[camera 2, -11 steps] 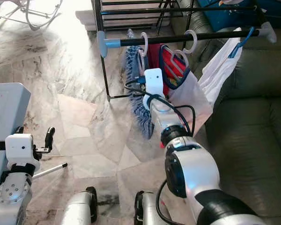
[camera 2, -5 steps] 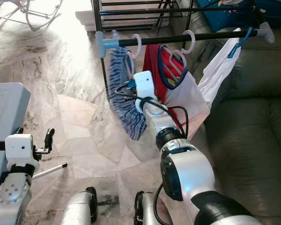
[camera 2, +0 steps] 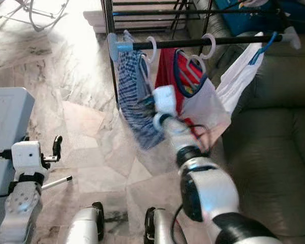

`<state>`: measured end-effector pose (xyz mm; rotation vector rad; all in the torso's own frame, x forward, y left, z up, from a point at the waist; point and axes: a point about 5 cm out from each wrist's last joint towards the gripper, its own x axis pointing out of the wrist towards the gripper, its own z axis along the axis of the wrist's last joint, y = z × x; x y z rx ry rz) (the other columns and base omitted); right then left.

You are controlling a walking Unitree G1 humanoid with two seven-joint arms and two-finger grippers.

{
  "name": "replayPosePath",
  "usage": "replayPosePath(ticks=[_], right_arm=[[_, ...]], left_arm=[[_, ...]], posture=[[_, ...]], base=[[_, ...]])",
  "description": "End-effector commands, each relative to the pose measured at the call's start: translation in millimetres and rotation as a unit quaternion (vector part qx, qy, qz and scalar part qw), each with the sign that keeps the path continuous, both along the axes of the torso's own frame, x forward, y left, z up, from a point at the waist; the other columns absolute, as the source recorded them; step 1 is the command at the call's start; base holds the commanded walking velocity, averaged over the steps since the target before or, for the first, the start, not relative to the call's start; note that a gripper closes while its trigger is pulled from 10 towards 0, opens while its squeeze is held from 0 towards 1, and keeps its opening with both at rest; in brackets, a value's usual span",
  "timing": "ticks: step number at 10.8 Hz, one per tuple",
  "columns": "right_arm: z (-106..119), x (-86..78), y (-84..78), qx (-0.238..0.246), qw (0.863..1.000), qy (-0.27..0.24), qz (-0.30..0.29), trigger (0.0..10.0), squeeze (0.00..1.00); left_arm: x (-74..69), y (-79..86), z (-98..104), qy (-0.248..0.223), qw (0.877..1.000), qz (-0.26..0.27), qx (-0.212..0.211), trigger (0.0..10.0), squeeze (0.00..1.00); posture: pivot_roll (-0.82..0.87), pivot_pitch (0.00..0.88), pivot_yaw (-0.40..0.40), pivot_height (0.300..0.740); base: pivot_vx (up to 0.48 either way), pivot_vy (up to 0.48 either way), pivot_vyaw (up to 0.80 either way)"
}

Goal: Hang hanger

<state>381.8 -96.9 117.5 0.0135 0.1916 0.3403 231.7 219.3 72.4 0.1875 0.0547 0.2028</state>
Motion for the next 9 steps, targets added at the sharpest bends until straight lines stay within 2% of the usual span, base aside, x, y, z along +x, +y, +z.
replayPosePath(ticks=[1, 2, 4, 6, 9], right_arm=[[3.8, -1.5, -1.4, 0.023, 0.999, -0.029, 0.02, 10.0, 1.0], [4.0, -2.6, -4.8, 0.018, 0.999, -0.043, 0.024, 10.0, 1.0], [2.0, -9.9, -31.1, 0.004, 0.996, -0.091, 0.019, 10.0, 1.0], [2.7, -19.7, -48.6, 0.008, 0.991, -0.136, 0.01, 10.0, 1.0], [13.2, -32.6, -52.7, 0.029, 0.979, -0.203, 0.012, 10.0, 1.0]], left_arm=[[-3.3, 1.6, -10.2, 0.025, 1.0, 0.011, -0.01, 10.0, 0.0], [-1.9, 0.0, -10.8, 0.025, 1.0, 0.007, -0.012, 10.0, 0.0], [4.6, -8.2, -12.9, 0.017, 1.0, 0.0, -0.012, 10.0, 0.0], [7.0, -13.7, -16.0, 0.019, 1.0, -0.005, -0.017, 10.0, 0.0], [13.8, -15.0, -16.6, 0.015, 1.0, -0.009, -0.016, 10.0, 0.0]], posture=[[0.22, 0.192, -0.103, 0.74], [0.21, 0.185, -0.106, 0.74], [0.17, 0.156, -0.119, 0.74], [0.14, 0.139, -0.113, 0.74], [0.11, 0.126, -0.112, 0.74]], base=[[0.0, 0.0, 0.0], [0.0, 0.0, 0.0], [0.0, 0.0, 0.0], [0.0, 0.0, 0.0], [0.0, 0.0, 0.0]])
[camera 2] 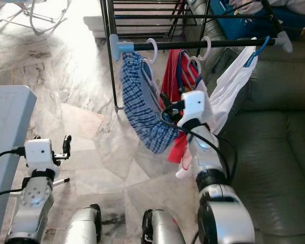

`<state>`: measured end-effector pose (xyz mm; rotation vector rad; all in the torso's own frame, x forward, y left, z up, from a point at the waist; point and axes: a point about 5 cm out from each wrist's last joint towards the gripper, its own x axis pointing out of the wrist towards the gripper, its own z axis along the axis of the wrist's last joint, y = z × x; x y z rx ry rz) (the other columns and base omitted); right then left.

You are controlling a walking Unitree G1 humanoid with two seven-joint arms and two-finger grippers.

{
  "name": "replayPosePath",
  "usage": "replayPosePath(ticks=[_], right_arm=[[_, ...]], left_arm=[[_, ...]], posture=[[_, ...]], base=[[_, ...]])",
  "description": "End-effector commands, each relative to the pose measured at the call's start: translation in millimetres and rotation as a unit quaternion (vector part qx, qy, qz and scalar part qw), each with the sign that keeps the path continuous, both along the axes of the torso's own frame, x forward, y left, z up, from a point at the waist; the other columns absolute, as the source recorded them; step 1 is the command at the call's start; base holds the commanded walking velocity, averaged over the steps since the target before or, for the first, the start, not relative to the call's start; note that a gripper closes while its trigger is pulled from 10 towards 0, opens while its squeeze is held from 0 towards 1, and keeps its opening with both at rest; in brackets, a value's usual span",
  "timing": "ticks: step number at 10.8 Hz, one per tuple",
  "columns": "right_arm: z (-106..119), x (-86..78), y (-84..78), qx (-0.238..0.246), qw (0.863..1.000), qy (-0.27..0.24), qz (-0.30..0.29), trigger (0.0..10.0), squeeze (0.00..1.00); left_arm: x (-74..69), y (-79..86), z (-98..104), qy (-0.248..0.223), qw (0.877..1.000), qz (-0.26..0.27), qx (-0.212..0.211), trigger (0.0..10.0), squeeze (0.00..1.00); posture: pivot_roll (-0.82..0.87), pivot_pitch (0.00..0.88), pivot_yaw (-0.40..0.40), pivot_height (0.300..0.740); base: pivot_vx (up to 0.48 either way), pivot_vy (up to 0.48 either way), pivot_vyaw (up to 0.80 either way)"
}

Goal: Hang hanger

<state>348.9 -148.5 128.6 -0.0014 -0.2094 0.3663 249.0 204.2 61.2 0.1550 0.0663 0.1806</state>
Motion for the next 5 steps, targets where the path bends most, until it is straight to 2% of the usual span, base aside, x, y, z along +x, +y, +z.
replayPosePath(ticks=[1, 2, 3, 4, 5], right_arm=[[5.5, -3.7, -1.4, 0.004, 1.0, -0.021, 0.003, 10.0, 1.0], [5.4, -13.8, -1.9, -0.004, 0.999, -0.036, 0.01, 10.0, 1.0], [0.0, -26.1, -9.1, -0.006, 0.999, -0.036, 0.002, 10.0, 1.0], [-2.6, -31.7, -12.9, -0.005, 0.999, -0.034, -0.003, 10.0, 1.0], [-16.7, -47.7, -21.6, 0.049, 0.998, 0.007, -0.031, 10.0, 1.0]], left_arm=[[-2.8, 0.3, -5.0, 0.007, 1.0, 0.002, 0.004, 10.0, 0.0], [-4.5, 0.9, -4.4, 0.002, 1.0, 0.005, 0.011, 10.0, 0.0], [-4.0, 1.6, 7.0, -0.026, 0.999, 0.005, 0.028, 10.0, 0.0], [-3.1, 1.9, 11.3, -0.036, 0.999, 0.007, 0.032, 10.0, 0.0], [-0.8, 0.5, 19.5, -0.057, 0.997, 0.007, 0.045, 10.0, 0.0]], posture=[[0.11, 0.122, -0.115, 0.74], [0.11, 0.118, -0.118, 0.74], [0.12, 0.112, -0.123, 0.74], [0.12, 0.106, -0.125, 0.74], [0.12, 0.098, -0.119, 0.74]], base=[[0.0, 0.0, 0.0], [0.0, 0.0, 0.0], [0.0, 0.0, 0.0], [0.0, 0.0, 0.0], [0.0, 0.0, 0.0]])
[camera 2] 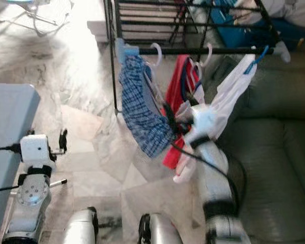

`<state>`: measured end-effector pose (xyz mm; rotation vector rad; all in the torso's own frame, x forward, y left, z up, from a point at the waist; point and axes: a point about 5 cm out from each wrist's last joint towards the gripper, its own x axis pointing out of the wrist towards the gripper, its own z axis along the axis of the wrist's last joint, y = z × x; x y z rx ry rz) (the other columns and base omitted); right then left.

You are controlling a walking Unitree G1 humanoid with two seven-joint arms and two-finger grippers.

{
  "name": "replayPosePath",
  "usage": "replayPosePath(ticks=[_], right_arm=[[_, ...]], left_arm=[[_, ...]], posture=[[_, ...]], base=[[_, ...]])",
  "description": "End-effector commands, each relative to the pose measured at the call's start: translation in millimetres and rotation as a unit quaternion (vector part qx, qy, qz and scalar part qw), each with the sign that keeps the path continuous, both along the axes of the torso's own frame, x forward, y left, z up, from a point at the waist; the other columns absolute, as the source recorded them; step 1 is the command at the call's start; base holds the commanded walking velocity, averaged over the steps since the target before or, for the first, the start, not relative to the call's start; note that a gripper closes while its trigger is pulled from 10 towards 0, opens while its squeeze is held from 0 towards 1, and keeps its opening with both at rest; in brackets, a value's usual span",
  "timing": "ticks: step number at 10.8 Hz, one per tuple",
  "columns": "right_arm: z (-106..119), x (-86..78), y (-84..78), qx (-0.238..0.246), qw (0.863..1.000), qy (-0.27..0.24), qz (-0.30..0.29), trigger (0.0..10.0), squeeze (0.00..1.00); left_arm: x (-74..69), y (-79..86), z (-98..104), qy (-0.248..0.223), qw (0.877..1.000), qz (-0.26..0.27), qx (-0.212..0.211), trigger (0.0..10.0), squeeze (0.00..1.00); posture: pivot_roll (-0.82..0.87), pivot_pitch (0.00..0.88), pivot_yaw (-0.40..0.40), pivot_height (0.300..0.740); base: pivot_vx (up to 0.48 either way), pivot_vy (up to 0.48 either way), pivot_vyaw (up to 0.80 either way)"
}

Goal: Hang hanger

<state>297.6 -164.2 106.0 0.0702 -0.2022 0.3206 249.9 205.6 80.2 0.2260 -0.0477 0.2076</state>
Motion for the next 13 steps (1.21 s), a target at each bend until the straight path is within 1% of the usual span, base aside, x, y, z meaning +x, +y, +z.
replayPosePath(ticks=[1, 2, 3, 4, 8, 11, 13], right_arm=[[-0.7, -5.0, -3.7, 0.004, 1.0, 0.005, -0.009, 10.0, 1.0], [-4.0, -10.9, -1.0, -0.001, 1.0, 0.012, -0.015, 10.0, 1.0], [-6.5, -13.3, 2.3, 0.002, 1.0, 0.017, -0.022, 10.0, 1.0], [-4.5, -12.3, 4.4, 0.002, 1.0, 0.018, -0.023, 10.0, 1.0], [1.5, -7.3, -0.2, -0.002, 0.999, 0.021, -0.036, 10.0, 1.0], [0.5, -8.7, 4.0, 0.002, 0.999, 0.026, -0.036, 10.0, 1.0], [-0.1, -8.2, 5.4, 0.005, 0.999, 0.029, -0.037, 10.0, 1.0]], left_arm=[[-0.4, -4.6, 1.7, -0.005, 1.0, -0.009, 0.007, 10.0, 0.0], [1.8, -8.0, 1.3, -0.004, 1.0, -0.016, 0.007, 10.0, 0.0], [3.9, -12.3, -1.3, 0.005, 1.0, -0.03, 0.003, 10.0, 0.0], [5.0, -14.9, -1.2, 0.006, 0.999, -0.039, 0.009, 10.0, 0.0], [8.7, -14.9, 1.3, 0.001, 0.999, -0.04, 0.01, 10.0, 0.0], [8.1, -13.9, 1.2, 0.0, 0.999, -0.041, 0.013, 10.0, 0.0], [7.6, -12.6, 1.3, 0.002, 0.999, -0.04, 0.015, 10.0, 0.0]], posture=[[0.11, 0.094, -0.108, 0.74], [0.11, 0.092, -0.102, 0.74], [0.1, 0.091, -0.09, 0.74], [0.1, 0.091, -0.087, 0.74], [0.1, 0.088, -0.089, 0.74], [0.1, 0.093, -0.088, 0.74], [0.11, 0.097, -0.085, 0.74]], base=[[0.0, 0.0, 0.0], [0.0, 0.0, 0.0], [0.0, 0.0, 0.0], [0.0, 0.0, 0.0], [0.0, 0.0, 0.0], [0.0, 0.0, 0.0], [-0.298, 0.0, 0.0]])
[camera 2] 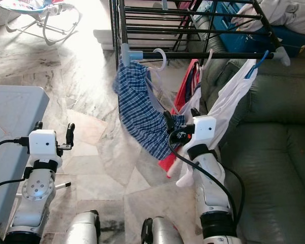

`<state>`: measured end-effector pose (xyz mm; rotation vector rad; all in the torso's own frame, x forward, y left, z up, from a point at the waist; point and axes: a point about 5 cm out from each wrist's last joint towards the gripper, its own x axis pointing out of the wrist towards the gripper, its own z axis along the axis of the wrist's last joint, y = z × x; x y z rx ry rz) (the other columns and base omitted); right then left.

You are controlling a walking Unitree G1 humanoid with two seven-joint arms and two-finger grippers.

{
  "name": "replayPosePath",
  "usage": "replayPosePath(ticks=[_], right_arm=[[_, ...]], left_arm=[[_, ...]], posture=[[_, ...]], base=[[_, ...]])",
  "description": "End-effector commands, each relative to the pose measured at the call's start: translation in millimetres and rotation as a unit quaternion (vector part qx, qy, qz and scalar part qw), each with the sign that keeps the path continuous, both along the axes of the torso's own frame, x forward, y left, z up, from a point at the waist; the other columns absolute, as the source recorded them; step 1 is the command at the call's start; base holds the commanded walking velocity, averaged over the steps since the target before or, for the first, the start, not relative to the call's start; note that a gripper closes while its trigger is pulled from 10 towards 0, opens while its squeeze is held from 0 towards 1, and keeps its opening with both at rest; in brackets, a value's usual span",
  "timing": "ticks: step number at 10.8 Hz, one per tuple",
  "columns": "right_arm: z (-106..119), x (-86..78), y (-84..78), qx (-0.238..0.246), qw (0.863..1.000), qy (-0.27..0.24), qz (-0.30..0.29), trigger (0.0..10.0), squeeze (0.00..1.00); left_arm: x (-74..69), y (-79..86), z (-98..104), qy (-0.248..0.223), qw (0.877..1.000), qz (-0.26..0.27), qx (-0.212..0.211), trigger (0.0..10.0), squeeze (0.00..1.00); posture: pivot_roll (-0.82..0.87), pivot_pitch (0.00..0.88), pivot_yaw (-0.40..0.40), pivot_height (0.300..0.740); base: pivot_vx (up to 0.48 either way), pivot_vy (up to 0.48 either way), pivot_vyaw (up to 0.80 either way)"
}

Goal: Hang hanger

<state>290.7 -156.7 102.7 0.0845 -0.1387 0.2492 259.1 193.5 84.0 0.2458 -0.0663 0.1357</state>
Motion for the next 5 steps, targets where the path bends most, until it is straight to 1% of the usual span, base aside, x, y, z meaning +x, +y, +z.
replayPosePath(ticks=[1, 5], right_arm=[[3.0, -1.5, -1.6, 0.0, 1.0, -0.004, -0.003, 10.0, 1.0], [0.0, -4.2, -0.6, 0.0, 1.0, 0.001, -0.009, 10.0, 1.0]], left_arm=[[-2.1, -0.8, -3.1, 0.007, 1.0, -0.007, 0.007, 10.0, 0.0], [-2.1, 0.6, -2.0, 0.007, 1.0, -0.009, 0.011, 10.0, 0.0]], posture=[[0.11, 0.101, -0.082, 0.74], [0.11, 0.108, -0.072, 0.74]], base=[[-0.304, 0.0, 0.0], [-0.304, 0.0, 0.0]])
